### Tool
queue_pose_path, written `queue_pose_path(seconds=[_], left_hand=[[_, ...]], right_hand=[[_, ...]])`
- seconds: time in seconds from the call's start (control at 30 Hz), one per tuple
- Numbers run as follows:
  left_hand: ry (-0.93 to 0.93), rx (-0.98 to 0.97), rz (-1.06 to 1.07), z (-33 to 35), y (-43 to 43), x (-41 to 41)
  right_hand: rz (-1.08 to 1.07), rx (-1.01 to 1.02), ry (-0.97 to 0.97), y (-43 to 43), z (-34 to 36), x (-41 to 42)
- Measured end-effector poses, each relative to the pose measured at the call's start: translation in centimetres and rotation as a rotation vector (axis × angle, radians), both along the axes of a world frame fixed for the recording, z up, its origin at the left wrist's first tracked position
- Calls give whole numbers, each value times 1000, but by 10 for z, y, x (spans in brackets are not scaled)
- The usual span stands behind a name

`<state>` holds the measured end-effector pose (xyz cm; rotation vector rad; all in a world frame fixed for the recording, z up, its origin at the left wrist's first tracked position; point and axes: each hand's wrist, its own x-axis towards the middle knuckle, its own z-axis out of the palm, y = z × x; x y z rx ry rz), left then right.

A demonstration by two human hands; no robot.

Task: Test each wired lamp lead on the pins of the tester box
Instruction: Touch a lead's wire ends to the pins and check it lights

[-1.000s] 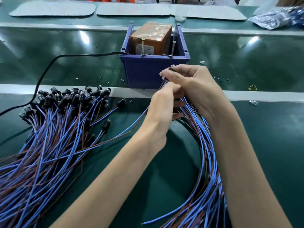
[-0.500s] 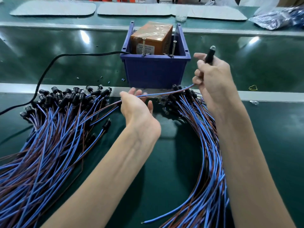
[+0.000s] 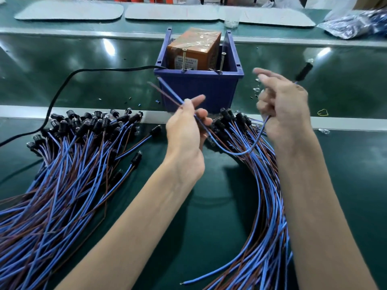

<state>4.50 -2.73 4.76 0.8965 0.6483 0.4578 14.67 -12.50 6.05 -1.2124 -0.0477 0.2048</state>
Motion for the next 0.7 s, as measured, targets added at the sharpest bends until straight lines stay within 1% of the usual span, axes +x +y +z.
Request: queue_pose_path(seconds=[0.07,0.13,0.17,0.2,0.3,0.43,0.57,0.63,0.7], left_hand=[[29,168,-158,-1,-2,0],[32,296,-273,-2,-3,-1],[28,326,-307,-2,-4,-1],[26,337,-329,-3,-4,-2],[29,338,-357,-5,-1,-3],[45,403,-444,-8,5,-3],[80,434,-452,-7,6,-2],[93,428,-399,-7,8,1],[63,409,-301,-7,10,2]], right_hand=[[168,-122,-54,4,-1,-4],[259,-248,-95,10,0,-11],[286,-292,-104,12,0,-14],[309,-314,-102,14,1,-17],[367,-295,-55,14,0,-23],[392,-292,-12,9,-1,-22],[377,-333,-73,11,-2,-22],[323,-354,-104,13,-2,-21],[300,-279,-86,15,-2,-20]])
